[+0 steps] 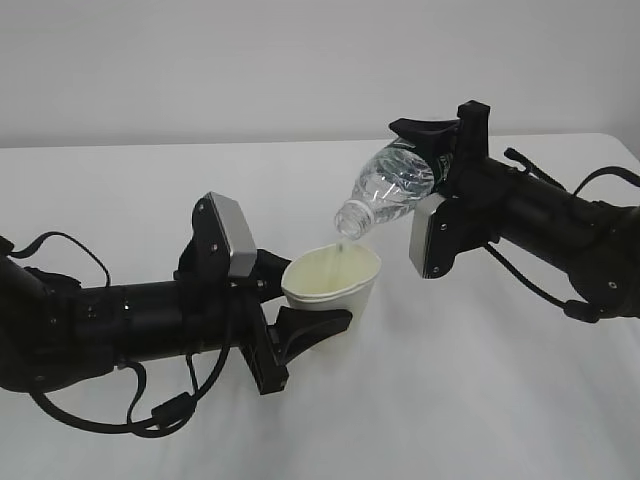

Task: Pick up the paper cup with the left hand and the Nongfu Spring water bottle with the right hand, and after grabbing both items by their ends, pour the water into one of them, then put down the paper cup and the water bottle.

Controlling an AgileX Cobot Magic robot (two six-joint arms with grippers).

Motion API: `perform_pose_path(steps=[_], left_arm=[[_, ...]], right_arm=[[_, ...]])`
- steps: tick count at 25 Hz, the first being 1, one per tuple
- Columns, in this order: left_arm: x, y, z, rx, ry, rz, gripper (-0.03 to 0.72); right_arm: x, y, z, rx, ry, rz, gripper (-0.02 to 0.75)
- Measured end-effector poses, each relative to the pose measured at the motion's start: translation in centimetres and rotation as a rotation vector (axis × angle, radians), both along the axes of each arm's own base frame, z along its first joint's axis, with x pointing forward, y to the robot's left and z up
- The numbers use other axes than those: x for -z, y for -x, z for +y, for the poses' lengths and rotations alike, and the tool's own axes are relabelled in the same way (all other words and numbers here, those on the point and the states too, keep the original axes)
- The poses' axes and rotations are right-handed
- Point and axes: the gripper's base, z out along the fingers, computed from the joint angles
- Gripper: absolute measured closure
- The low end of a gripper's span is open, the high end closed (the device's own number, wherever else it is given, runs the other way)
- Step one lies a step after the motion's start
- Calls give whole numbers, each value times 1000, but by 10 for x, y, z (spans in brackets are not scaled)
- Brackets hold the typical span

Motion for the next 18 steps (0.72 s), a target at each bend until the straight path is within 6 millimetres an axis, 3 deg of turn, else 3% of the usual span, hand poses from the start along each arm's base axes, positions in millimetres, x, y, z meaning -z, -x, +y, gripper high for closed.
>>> perform_pose_path(steps=[18], left_arm=[[0,0,0,5,-2,-1,275]], right_arm=[[0,0,0,0,0,0,281]])
